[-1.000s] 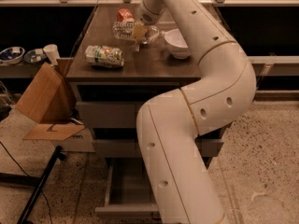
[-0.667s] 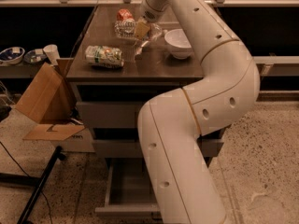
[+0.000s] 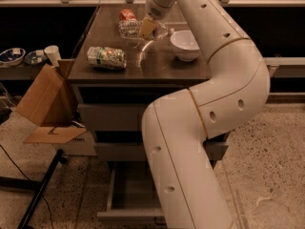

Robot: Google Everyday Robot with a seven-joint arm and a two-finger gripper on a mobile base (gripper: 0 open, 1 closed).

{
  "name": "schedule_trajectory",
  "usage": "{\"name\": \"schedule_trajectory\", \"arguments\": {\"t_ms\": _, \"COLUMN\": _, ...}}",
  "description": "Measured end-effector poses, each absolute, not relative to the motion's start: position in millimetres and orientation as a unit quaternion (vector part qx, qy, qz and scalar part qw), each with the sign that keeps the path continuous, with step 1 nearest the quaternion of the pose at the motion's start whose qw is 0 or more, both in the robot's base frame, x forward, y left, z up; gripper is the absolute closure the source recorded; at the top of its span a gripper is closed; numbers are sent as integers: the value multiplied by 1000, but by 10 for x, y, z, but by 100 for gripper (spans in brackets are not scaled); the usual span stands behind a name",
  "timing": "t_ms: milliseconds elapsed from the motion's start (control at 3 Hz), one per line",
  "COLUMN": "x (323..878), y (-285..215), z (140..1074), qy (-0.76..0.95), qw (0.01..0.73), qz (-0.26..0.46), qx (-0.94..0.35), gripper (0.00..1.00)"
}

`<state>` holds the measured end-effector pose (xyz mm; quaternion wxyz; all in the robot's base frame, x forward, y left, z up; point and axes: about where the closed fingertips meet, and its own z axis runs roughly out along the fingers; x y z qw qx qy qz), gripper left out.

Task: Place water bottle into bottom drawer

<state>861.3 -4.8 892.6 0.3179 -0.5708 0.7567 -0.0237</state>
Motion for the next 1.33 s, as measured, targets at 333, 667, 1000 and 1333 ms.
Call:
{"name": "schedule_trajectory", "arguments": {"t_ms": 333, "x": 8611, "y": -51, "z": 8929, "qy": 757, "qw": 318, "qz": -24, "qx": -571, "gripper": 100}}
{"name": "schedule_trajectory", "arguments": {"t_ms": 667, "x": 8664, "y": 50, "z": 9380, "qy": 729, "qw": 359, "qz": -56, "qx": -580, "gripper": 100}}
{"name": "schedule_trajectory", "arguments": {"t_ms": 1000, "x": 8775, "y": 285, "z": 9974, "qy": 699, "qw": 426, "qz": -94, "qx": -566, "gripper": 100}}
{"name": "schedule_trajectory", "arguments": {"t_ms": 1333, "x": 8839, "y": 451, "z": 10156, "qy": 699, "qw": 458, "qz": -99, "qx": -541, "gripper": 100}}
